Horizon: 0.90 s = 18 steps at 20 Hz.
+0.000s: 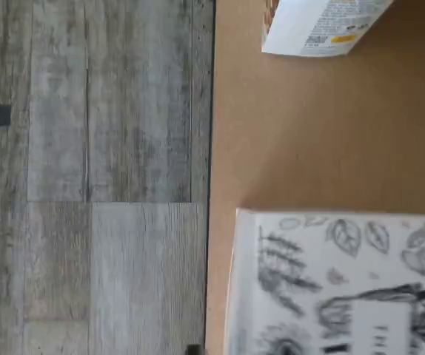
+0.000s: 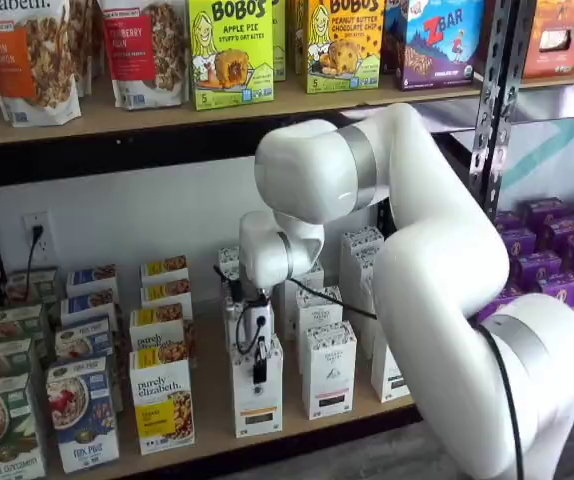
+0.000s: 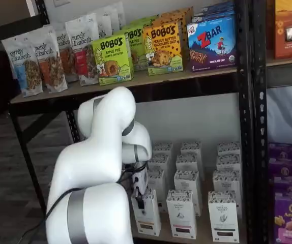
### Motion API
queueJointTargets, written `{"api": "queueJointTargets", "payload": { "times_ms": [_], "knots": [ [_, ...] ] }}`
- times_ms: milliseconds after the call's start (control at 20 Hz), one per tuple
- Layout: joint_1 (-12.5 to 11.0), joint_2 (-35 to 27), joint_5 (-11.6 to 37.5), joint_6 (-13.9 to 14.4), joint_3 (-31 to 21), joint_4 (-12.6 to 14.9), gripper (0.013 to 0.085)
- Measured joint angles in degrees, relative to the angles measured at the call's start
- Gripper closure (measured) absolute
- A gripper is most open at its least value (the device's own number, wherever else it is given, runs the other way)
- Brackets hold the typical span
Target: Pick up the white box with a yellow strip in the middle, on the bottom shelf, the fourth box from the left
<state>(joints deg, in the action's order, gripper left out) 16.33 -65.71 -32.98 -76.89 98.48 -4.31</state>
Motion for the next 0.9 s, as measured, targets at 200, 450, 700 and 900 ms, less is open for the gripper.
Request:
{"api": "queueJointTargets", "payload": {
  "times_ms": [200,450,700,900],
  "knots": [
    [-0.11,-0.2,-1.67,0.17,0.71,0.27,0.033],
    [-0.17,-0.05,-0.49,0.02,-0.01,0.21,0.033],
    [-0.26,0.21,0.06,-0.63,-0.52,-0.45,0.041],
    [-0.41,0.69,-0.37,-0.67,-0.99,-0.31,0.049]
  ]
}}
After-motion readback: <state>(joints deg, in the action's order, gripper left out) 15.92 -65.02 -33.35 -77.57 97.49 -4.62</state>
